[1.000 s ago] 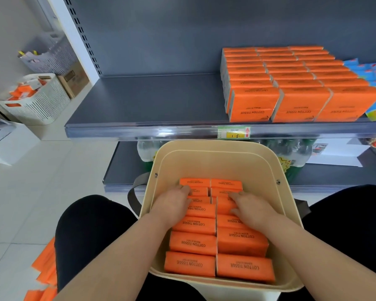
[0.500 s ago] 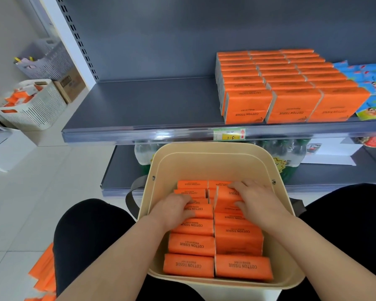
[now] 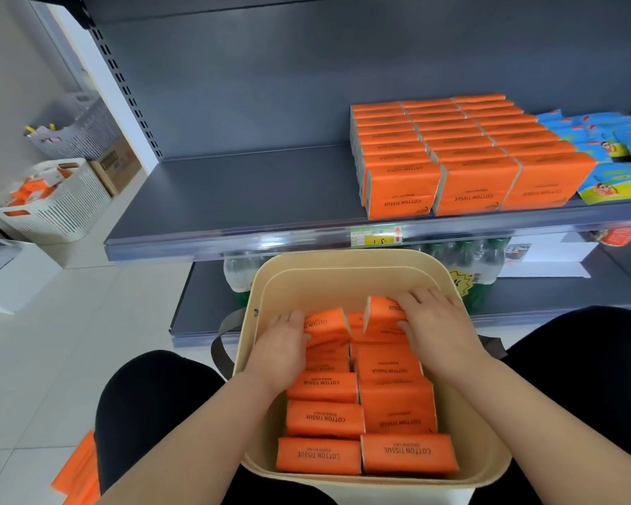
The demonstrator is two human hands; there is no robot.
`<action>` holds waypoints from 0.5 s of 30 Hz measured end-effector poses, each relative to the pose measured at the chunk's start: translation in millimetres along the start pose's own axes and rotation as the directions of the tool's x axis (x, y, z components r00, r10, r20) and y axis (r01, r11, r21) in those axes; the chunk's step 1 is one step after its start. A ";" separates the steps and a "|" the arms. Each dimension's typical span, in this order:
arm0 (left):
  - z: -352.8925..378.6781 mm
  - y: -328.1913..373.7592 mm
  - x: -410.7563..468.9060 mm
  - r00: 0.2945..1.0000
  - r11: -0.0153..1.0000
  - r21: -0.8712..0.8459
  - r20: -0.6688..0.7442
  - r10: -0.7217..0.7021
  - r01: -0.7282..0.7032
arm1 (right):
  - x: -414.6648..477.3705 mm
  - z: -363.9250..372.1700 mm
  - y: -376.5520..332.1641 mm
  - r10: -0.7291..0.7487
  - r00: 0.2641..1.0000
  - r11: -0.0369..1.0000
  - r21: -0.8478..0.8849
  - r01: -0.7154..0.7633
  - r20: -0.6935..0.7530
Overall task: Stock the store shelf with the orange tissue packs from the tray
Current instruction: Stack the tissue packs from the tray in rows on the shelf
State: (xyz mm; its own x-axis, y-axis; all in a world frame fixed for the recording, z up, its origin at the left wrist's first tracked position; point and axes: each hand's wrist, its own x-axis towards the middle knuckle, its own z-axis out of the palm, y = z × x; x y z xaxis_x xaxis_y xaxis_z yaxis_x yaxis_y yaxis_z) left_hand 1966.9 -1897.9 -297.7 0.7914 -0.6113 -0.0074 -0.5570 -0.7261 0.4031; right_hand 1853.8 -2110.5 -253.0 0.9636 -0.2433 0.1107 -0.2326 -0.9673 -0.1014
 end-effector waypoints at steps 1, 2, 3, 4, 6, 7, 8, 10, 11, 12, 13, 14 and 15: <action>-1.9 0.7 0.1 1.000 1.000 -0.018 -0.011 -0.018 0.018 | 0.1 -1.7 1.2 0.003 1.000 1.000 -0.004 -0.003 0.001; -3.5 1.6 0.3 0.999 0.999 -0.033 -0.020 -0.034 0.033 | 0.7 -3.2 3.1 0.003 1.000 1.000 -0.006 -0.003 -0.005; -5.8 2.9 0.4 0.999 0.998 -0.046 -0.030 -0.045 0.044 | 1.3 -5.2 4.8 0.004 1.000 1.000 -0.008 -0.004 -0.012; -8.3 4.6 0.6 0.998 0.997 -0.054 -0.043 -0.051 0.049 | 2.1 -7.9 5.9 0.007 1.000 1.000 -0.009 -0.007 -0.016; -14.1 8.4 1.3 0.996 0.998 -0.054 -0.071 -0.045 0.042 | 4.1 -14.0 6.7 0.013 1.000 1.000 -0.001 -0.013 -0.021; -17.4 10.8 2.0 0.996 0.998 -0.049 -0.078 -0.036 0.032 | 5.0 -17.2 6.6 0.011 1.000 1.000 -0.001 -0.011 -0.022; -21.8 14.2 3.0 0.996 0.999 -0.042 -0.083 -0.021 0.018 | 6.0 -20.2 6.5 0.006 1.000 1.000 -0.002 -0.006 -0.021; -32.1 21.3 6.5 0.995 0.999 -0.034 -0.100 0.014 -0.017 | 8.0 -26.4 6.3 -0.001 1.000 1.000 -0.002 0.001 -0.020; -38.5 24.9 9.1 0.993 0.999 -0.044 -0.114 0.028 -0.033 | 9.0 -29.8 6.4 -0.005 1.000 1.000 -0.005 0.005 -0.018; -45.7 28.4 12.3 0.991 0.997 -0.055 -0.131 0.040 -0.048 | 10.3 -33.4 6.8 -0.011 1.000 1.000 -0.004 0.011 -0.022; -53.7 31.6 16.2 0.986 0.996 -0.060 -0.156 0.053 -0.063 | 12.0 -37.8 7.2 -0.016 0.999 1.000 0.006 0.016 -0.031; -62.4 34.6 20.7 0.982 0.996 -0.059 -0.181 0.057 -0.069 | 14.3 -43.0 7.4 -0.017 0.999 1.000 0.017 0.018 -0.043; -71.8 37.3 25.7 0.976 0.995 -0.062 -0.209 0.057 -0.072 | 17.9 -49.1 7.6 -0.017 0.998 1.000 0.020 0.018 -0.057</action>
State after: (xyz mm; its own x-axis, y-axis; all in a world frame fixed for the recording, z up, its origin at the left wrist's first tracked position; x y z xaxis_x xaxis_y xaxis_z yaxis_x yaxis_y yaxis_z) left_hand 1984.6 -1918.0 -217.2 0.7932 -0.5728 0.2068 -0.5957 -0.6593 0.4588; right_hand 1862.9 -2125.8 -203.2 0.9584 -0.2304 0.1683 -0.2123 -0.9700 -0.1187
